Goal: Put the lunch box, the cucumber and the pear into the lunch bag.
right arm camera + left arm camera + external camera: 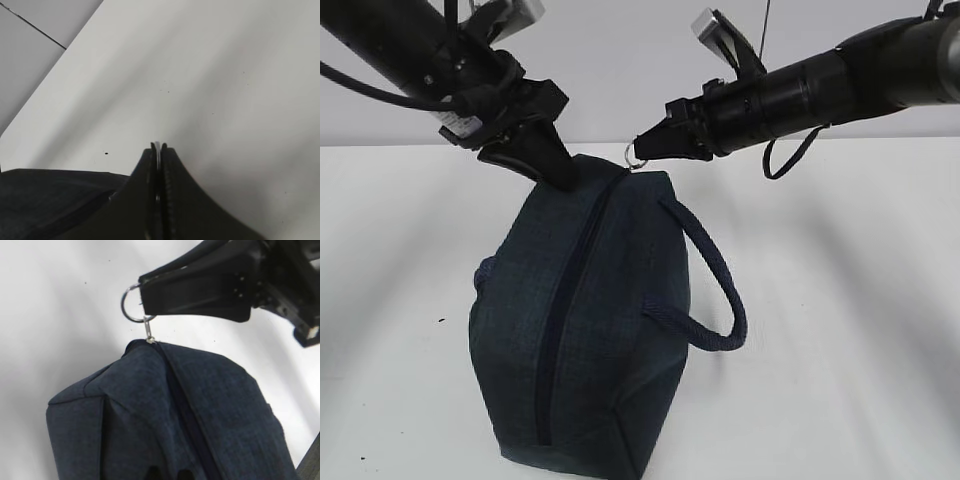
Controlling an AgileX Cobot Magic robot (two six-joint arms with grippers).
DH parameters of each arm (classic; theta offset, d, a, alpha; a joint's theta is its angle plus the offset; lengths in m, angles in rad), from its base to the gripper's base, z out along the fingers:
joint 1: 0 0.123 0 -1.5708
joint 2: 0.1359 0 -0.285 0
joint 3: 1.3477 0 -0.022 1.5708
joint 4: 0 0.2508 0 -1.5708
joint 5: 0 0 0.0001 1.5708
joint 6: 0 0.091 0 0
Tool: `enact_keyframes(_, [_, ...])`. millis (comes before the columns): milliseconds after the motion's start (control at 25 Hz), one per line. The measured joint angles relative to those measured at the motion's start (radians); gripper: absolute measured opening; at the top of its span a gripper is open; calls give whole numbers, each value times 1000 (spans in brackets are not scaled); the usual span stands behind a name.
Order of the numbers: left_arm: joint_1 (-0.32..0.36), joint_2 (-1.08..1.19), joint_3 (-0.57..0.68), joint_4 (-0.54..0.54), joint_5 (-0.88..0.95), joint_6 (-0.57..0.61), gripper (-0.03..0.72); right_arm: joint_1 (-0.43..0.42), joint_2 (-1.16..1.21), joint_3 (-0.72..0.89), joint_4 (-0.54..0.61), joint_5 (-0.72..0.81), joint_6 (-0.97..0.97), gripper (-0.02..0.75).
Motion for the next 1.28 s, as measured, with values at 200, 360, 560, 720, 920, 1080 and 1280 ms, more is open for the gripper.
enact_keyframes(200, [1,0,0,-71,-2,55,11,0,36,-2,-31,-29,9,6])
enact_keyframes(360, [1,0,0,-119,-3,82,11,-2,58,-2,-34,-57,12,6])
enact_keyframes(560, [2,0,0,-158,-21,108,11,-17,90,-4,-20,-52,29,6])
enact_keyframes(720, [2,1,0,-163,-44,112,11,-38,102,-6,-9,-32,35,5])
enact_keyframes(920, [2,5,0,-176,-69,116,11,-54,104,-6,3,-17,39,6])
enact_keyframes(1080, [2,14,0,-192,-86,116,11,-57,107,-23,-2,-2,39,6])
enact_keyframes(1280, [2,22,0,-216,-115,116,27,-64,107,-63,-13,3,39,94])
